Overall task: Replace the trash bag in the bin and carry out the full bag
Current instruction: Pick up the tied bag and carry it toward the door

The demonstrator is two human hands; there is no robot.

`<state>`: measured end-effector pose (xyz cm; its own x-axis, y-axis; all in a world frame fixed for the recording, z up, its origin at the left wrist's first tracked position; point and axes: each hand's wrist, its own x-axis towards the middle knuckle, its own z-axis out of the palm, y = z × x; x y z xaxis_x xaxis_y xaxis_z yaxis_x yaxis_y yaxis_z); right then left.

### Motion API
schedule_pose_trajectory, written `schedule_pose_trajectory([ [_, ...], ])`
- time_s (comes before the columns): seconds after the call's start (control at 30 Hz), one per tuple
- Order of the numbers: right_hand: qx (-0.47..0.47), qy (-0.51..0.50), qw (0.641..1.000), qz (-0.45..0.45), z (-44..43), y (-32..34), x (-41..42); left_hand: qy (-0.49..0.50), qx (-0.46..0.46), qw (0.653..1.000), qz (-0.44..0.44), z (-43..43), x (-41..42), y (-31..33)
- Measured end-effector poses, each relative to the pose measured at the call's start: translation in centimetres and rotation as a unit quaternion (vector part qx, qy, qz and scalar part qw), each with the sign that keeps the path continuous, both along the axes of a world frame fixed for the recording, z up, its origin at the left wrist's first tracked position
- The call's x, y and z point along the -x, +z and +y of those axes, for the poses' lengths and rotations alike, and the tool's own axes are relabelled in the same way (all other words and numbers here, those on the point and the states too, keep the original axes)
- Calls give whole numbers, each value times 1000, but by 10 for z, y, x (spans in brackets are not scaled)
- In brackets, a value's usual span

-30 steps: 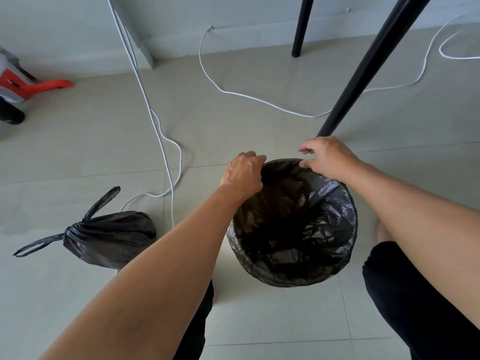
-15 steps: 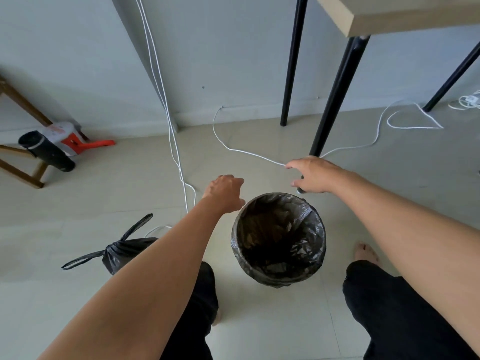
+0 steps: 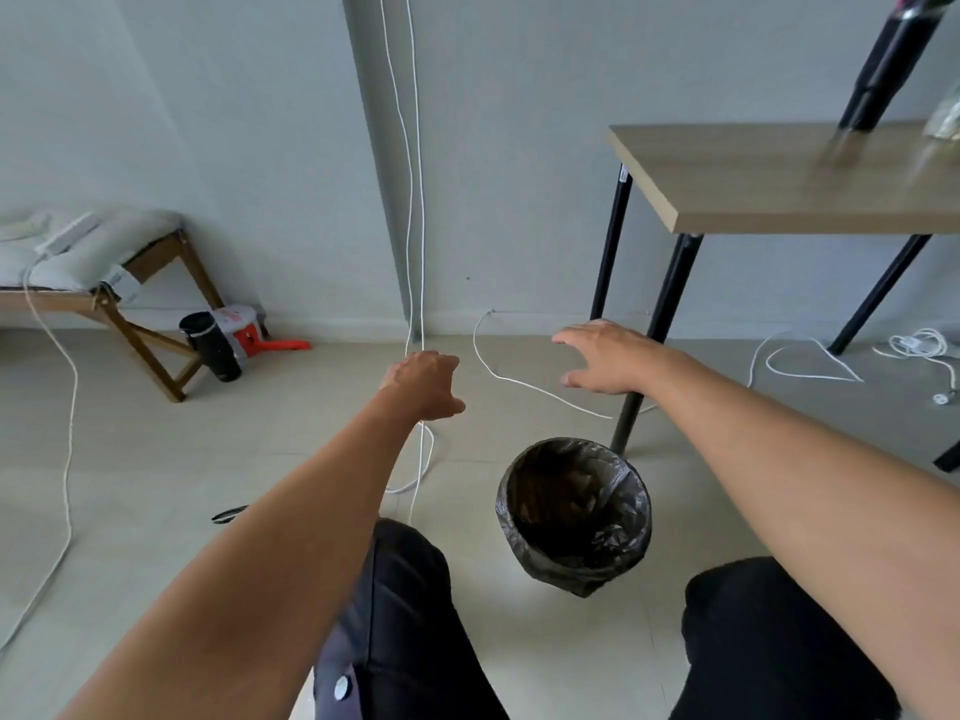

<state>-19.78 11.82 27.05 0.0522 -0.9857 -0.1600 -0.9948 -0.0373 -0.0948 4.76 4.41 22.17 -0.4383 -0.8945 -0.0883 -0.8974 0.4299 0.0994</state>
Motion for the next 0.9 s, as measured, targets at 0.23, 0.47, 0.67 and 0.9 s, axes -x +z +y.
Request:
schedule_pose_trajectory([
  [0.23,32,49,998,12,4,30,-69,75,1,997,-4,18,-93,24],
  [0.47,13,103,994,20,-25,25,-140,151,1,989,-2,29,-180,21],
  [0.67,-21,156,987,9,-58,-6,-212,217,-33,976,-3,42,-250,-7],
  [0.9,-80,195,977,9,-115,-84,-272,251,-85,964,-13,21,-306,-74],
])
